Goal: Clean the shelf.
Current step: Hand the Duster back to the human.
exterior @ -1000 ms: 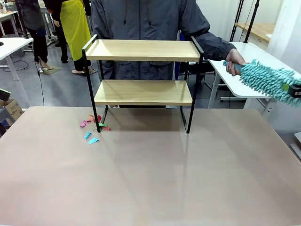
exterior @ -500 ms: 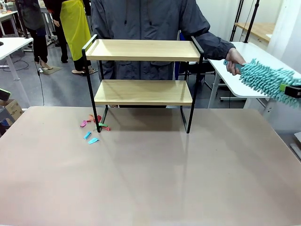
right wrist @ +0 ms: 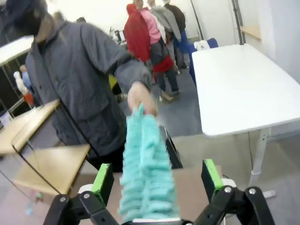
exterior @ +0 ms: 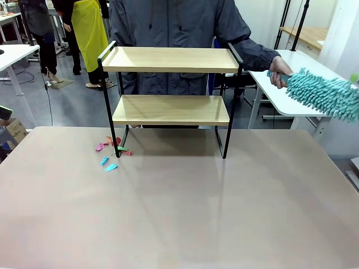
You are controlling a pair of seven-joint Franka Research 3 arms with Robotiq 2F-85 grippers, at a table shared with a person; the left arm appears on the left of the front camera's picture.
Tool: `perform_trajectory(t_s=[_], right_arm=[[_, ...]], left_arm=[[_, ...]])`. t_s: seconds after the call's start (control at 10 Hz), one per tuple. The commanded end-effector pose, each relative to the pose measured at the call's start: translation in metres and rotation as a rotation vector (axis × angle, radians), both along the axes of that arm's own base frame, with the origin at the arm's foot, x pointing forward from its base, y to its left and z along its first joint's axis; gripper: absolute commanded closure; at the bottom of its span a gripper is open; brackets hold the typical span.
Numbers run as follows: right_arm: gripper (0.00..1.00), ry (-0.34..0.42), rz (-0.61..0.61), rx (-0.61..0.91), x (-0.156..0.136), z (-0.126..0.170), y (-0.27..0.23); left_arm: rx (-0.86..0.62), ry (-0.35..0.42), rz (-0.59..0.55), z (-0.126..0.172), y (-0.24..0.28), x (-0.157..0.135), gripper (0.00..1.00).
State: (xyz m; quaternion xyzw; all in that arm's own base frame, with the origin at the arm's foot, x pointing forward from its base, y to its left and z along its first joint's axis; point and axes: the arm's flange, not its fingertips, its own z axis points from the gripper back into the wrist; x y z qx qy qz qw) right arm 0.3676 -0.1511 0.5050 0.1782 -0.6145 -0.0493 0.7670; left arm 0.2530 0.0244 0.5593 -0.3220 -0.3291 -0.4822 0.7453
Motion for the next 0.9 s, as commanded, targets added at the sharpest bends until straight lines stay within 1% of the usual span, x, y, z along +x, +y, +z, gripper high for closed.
perform_trajectory(t_s=[0.0, 0.2, 0.3, 0.4, 0.5, 0.6, 0.8], right_arm=[[0.0, -0.053, -0.055, 0.154, 0.001, 0.053, -0.035], [0.0, -0.093, -0.134, 0.311, -0.002, 0.089, -0.077], [0.0, -0.107, -0.154, 0.349, -0.004, 0.095, -0.092], [0.0, -0.1, -0.165, 0.39, -0.006, 0.097, -0.102], [0.0, -0.084, -0.169, 0.4, -0.006, 0.095, -0.104], [0.0, -0.118, -0.181, 0.341, -0.011, 0.097, -0.096], [0.0, -0.118, -0.181, 0.341, -0.011, 0.097, -0.096]], left_arm=[[-0.023, -0.015, -0.017, 0.003, -0.001, 0.002, 0.0], [-0.023, -0.015, -0.017, 0.003, -0.001, 0.002, 0.0], [-0.023, -0.015, -0.017, 0.003, -0.001, 0.002, 0.0], [-0.023, -0.015, -0.017, 0.003, -0.001, 0.002, 0.0], [-0.023, -0.015, -0.017, 0.003, -0.001, 0.002, 0.0], [-0.023, -0.015, -0.017, 0.003, -0.001, 0.002, 0.0], [-0.023, -0.015, -0.017, 0.003, -0.001, 0.002, 0.0]])
